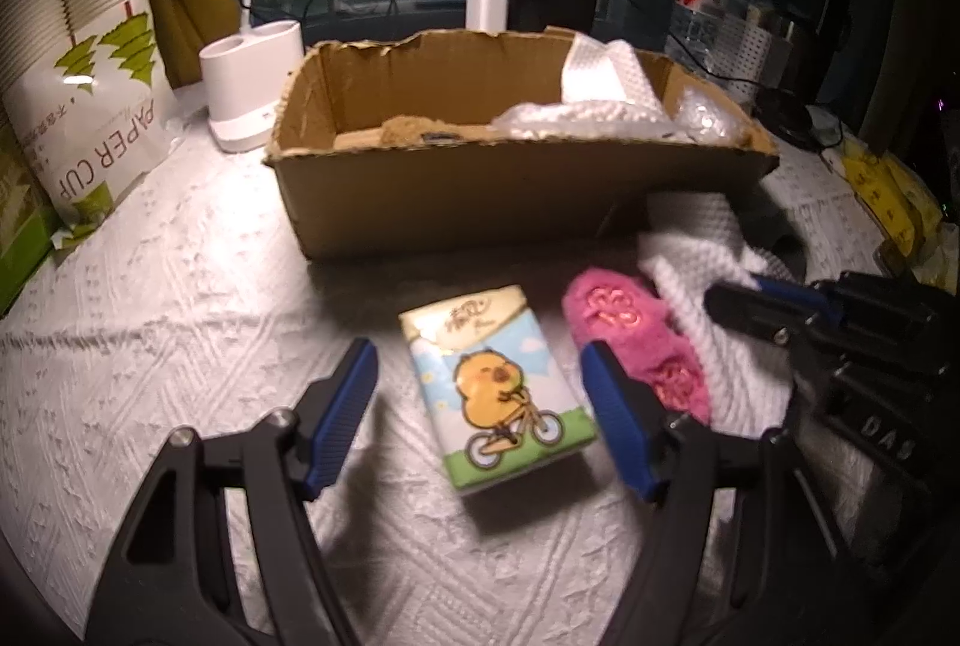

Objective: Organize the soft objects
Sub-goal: 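Grasp the white towel with the right gripper while the left gripper grasps the chick tissue pack, then lift the towel and tissue pack and carry both toward the cardboard box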

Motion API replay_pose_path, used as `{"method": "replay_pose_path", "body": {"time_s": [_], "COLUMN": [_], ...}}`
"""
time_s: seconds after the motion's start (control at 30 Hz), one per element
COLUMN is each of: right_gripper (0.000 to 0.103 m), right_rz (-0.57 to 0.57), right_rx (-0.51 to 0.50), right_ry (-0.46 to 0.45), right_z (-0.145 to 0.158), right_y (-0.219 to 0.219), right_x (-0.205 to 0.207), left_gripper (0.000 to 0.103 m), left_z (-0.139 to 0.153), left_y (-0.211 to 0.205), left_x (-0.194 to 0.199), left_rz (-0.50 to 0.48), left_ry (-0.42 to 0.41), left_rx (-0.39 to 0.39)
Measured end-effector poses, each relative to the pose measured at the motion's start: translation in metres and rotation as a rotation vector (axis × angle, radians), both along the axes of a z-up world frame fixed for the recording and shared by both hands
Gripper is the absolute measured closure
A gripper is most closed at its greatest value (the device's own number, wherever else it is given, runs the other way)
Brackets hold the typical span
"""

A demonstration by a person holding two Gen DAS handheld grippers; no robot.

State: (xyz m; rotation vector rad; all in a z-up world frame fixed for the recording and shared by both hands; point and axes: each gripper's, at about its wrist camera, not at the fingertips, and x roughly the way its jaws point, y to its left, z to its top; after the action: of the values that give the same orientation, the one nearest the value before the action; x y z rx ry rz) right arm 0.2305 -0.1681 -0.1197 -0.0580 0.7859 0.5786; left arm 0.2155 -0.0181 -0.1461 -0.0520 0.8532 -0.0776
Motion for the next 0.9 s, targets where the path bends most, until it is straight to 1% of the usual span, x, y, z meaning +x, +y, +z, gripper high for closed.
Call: {"method": "replay_pose_path", "body": {"time_s": [0.1, 0.3, 0.53, 0.9], "right_gripper": [0.095, 0.095, 0.095, 0.095], "right_rz": [-0.002, -0.016, -0.025, -0.022], "right_rx": [0.021, 0.037, 0.044, 0.046], "right_ry": [-0.025, -0.068, -0.097, -0.133], "right_z": [0.01, 0.026, 0.038, 0.054], "right_y": [-0.003, -0.01, -0.016, -0.012], "right_x": [-0.003, -0.007, -0.01, -0.017], "left_gripper": [0.044, 0.054, 0.055, 0.055], "left_z": [-0.002, 0.0, 0.012, 0.037], "left_y": [-0.001, -0.002, 0.001, 0.015], "left_x": [0.001, -0.001, -0.008, -0.017], "left_rz": [-0.01, -0.018, -0.024, -0.006], "left_ry": [0.012, 0.005, -0.037, -0.106], "left_rx": [0.0, 0.004, 0.0, -0.021]}}
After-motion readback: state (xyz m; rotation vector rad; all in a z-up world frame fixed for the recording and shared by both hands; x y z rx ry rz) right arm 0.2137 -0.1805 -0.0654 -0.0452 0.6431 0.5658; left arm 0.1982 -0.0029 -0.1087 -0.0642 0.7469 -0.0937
